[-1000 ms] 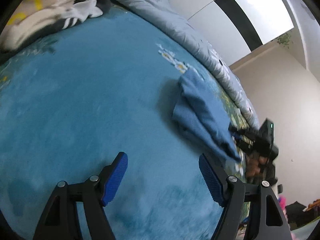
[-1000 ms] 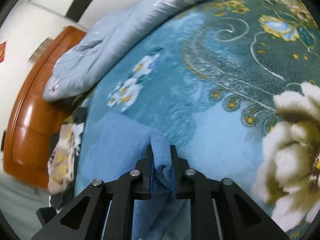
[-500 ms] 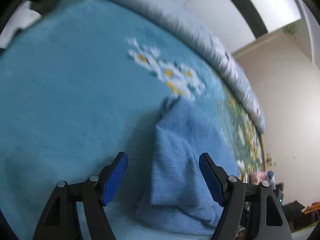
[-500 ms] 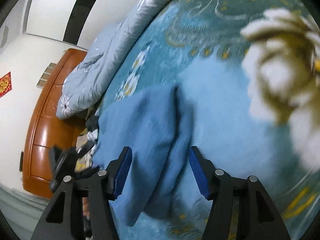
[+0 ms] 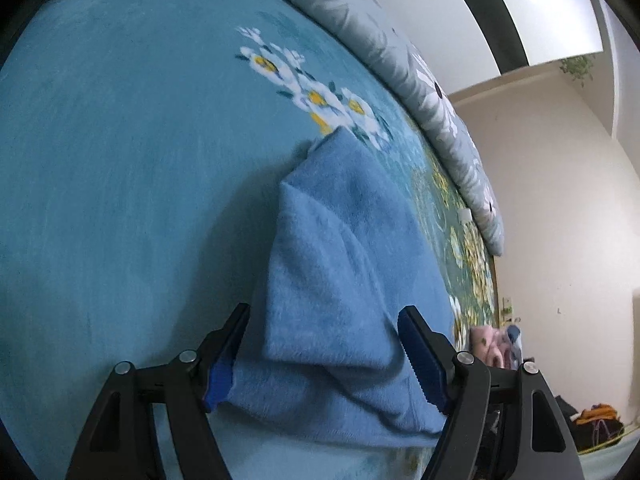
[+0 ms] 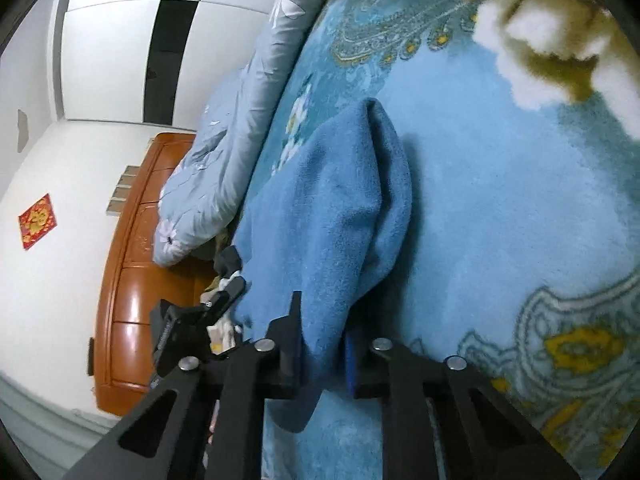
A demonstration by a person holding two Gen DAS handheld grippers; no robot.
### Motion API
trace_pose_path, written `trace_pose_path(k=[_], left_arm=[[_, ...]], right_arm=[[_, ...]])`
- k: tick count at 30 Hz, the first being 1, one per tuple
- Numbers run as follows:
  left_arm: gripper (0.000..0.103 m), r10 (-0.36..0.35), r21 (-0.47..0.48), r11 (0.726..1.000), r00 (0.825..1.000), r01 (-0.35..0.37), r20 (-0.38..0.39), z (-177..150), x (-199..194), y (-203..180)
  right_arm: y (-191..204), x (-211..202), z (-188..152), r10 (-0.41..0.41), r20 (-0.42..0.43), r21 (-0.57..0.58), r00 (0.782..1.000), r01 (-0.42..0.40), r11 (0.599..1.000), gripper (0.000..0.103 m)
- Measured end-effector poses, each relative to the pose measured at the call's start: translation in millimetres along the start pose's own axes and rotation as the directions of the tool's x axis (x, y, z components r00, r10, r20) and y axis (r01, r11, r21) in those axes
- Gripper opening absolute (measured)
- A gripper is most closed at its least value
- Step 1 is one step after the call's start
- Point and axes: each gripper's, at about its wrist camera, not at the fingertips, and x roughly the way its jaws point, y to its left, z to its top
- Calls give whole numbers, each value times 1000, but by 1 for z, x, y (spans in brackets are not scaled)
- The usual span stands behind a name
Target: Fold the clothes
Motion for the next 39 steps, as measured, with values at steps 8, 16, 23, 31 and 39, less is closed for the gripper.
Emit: trace_pose_path(k=[8, 16, 23, 31, 39], left_arm=[[78, -108, 30, 993, 988, 112, -106, -63, 6, -24], [78, -166, 57, 980, 937, 192, -306, -120, 56, -72], [46, -225, -17, 973, 928, 230, -296, -143, 73, -81], [40, -392, -109, 920, 883, 376, -257, -154, 83, -99], [40, -454, 80, 870, 853, 487, -256, -135, 90, -227]], right_arm=[[-11, -85, -7, -23, -23, -62, 999, 22, 998, 13], [-47, -168, -32, -40, 32, 9, 999, 39, 999, 13], [-36, -190, -33, -62, 37, -68, 997, 64, 996, 13], [40, -204, 6, -173, -2, -354, 985, 161, 921, 12], [115, -284, 51, -181, 136, -639, 974, 226, 735, 12]])
